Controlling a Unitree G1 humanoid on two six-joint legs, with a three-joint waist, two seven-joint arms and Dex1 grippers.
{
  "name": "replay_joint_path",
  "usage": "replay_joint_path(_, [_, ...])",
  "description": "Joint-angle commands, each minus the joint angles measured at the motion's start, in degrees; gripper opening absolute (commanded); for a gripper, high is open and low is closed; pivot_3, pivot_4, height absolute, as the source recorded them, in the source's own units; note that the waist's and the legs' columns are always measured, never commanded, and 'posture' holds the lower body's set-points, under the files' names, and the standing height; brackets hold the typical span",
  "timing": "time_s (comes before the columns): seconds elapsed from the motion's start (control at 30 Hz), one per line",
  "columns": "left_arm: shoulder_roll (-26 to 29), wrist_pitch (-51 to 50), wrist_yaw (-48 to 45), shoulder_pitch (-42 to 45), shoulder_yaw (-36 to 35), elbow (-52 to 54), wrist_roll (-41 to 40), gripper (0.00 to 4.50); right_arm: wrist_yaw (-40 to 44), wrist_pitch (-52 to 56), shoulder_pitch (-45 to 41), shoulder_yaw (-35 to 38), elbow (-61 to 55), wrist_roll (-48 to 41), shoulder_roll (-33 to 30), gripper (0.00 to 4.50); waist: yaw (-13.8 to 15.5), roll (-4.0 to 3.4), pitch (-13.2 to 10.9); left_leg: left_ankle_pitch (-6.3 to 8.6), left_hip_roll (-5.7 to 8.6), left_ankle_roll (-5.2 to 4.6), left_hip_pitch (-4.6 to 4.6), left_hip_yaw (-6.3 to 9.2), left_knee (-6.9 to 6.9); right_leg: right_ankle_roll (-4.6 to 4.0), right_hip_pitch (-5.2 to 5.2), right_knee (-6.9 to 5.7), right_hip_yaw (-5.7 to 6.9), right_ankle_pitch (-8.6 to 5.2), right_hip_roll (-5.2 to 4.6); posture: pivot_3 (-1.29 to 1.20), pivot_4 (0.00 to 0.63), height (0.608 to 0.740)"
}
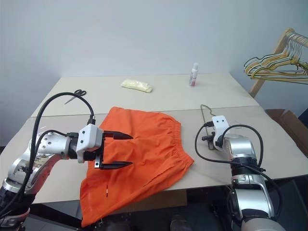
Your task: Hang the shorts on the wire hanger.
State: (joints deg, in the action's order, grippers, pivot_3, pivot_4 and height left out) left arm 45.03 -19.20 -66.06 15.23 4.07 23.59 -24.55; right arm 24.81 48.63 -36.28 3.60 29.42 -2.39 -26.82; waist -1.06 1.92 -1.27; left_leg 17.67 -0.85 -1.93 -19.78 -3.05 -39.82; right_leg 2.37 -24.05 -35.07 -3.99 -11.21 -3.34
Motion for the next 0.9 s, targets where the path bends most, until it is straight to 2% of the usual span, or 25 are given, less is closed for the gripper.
replay_joint_path(0.03, [-0.52, 0.97, 0.23, 2.19, 0.35, -0.84, 0.53, 4.17, -0.11, 0.74, 0.88, -2.29, 2.21, 1.03, 0.22, 0.04, 0.03, 0.09, 0.07, 0.00, 0.00, 0.00, 0.04, 0.00, 0.00, 0.00, 0.04, 0.00, 0.00, 0.00, 0.00, 0.07, 0.000, 0.740])
replay_joint_path(0.17, [-1.62, -0.29, 2.12, 3.26, 0.81, -1.78, 0.81, 4.17, -1.04, -0.71, 1.38, -1.83, 1.09, 1.22, 0.41, 0.04, 0.03, 0.14, 0.12, 0.00, 0.00, 0.00, 0.09, 0.00, 0.00, 0.01, 0.08, 0.00, 0.00, 0.00, 0.00, 0.07, 0.000, 0.740])
replay_joint_path(0.3, [-8.15, -7.16, 11.43, 7.59, 1.05, -3.91, 0.37, 4.17, -4.74, -7.69, 2.36, 1.76, -6.38, 0.50, 0.99, 0.04, 0.15, 0.14, 0.11, 0.00, 0.01, 0.00, 0.07, 0.04, -0.02, 0.04, 0.10, 0.02, -0.01, 0.03, -0.02, 0.06, 0.000, 0.740])
replay_joint_path(0.4, [-15.65, -16.97, 19.00, 11.45, -1.68, -6.02, -5.67, 4.17, -3.41, -12.81, 4.85, 2.78, -17.04, -1.44, 1.04, 0.04, 0.31, -0.03, 0.01, -0.01, 0.04, 0.01, -0.14, 0.21, -0.07, 0.11, -0.09, 0.00, -0.07, 0.08, -0.04, 0.05, 0.000, 0.740])
replay_joint_path(0.57, [-25.82, -28.20, 27.29, 15.13, -7.47, -9.16, -16.86, 4.17, 2.96, -24.59, 10.33, -0.43, -31.91, -2.61, -0.41, 0.04, -0.17, -0.22, 0.00, 0.01, 0.06, -0.02, -0.38, 0.55, -0.06, 0.17, -0.29, 0.05, -0.05, 0.12, -0.04, 0.03, 0.000, 0.740])
replay_joint_path(0.77, [-37.02, -31.76, 38.85, 19.97, -17.01, -13.80, -28.72, 4.17, 5.12, -36.06, 14.20, -3.21, -42.31, -2.52, 1.32, 0.04, 0.01, -0.21, 0.00, 0.02, 0.12, -0.02, -0.38, 0.67, -0.08, 0.19, -0.23, 0.09, 0.00, 0.14, -0.09, 0.02, 0.000, 0.740])
replay_joint_path(0.9, [-40.49, -32.48, 46.05, 22.99, -21.90, -17.42, -34.02, 4.17, 4.73, -42.89, 15.66, -4.68, -44.56, -2.23, 4.08, 0.04, 0.00, -0.21, 0.00, -0.01, 0.15, 0.03, -0.31, 0.69, -0.12, 0.15, -0.16, 0.06, 0.00, 0.21, -0.07, 0.02, 0.000, 0.740])
